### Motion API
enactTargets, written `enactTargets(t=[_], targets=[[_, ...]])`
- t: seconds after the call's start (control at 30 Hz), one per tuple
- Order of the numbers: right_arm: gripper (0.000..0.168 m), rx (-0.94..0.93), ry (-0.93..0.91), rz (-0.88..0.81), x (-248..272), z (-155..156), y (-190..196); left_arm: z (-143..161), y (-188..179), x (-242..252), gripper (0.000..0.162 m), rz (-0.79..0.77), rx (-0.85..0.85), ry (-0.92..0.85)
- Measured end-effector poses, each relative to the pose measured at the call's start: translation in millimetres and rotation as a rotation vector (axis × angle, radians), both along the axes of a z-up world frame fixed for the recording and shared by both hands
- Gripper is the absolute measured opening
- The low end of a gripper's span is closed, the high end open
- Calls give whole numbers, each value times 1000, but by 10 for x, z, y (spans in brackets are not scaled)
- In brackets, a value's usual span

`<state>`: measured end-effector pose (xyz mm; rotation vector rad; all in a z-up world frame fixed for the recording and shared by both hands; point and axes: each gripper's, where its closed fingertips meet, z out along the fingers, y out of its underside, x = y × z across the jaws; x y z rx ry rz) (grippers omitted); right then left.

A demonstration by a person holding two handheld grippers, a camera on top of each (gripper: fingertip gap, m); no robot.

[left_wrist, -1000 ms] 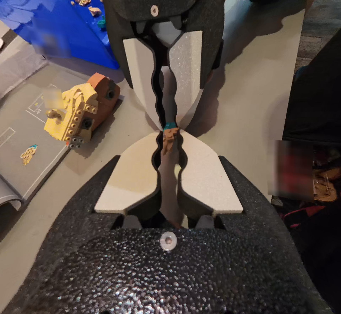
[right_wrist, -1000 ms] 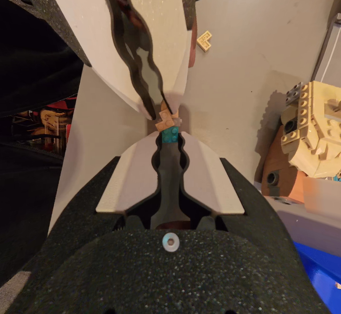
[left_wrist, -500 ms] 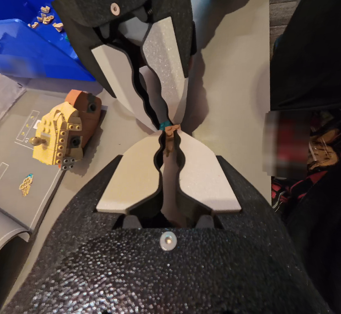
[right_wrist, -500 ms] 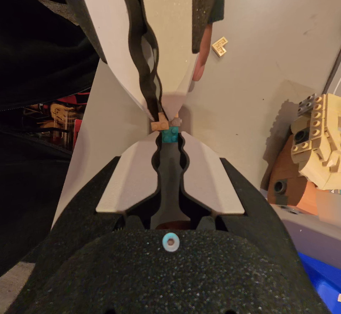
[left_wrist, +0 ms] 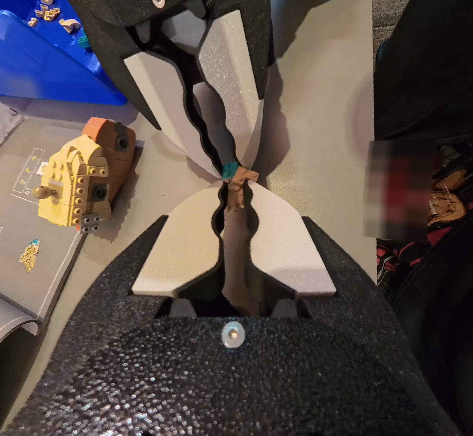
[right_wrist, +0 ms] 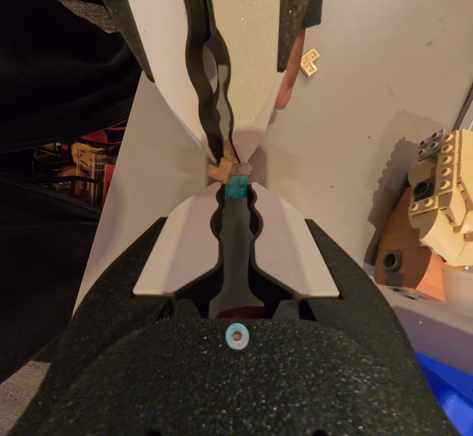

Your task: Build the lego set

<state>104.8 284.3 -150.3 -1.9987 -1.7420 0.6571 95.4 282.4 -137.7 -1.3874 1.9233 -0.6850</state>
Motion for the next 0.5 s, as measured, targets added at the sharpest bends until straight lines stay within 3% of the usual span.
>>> enactTargets(t=[0.5], targets=[[16, -18, -12, -30, 10, -32, 18, -27, 19, 27, 11, 40, 34, -23]])
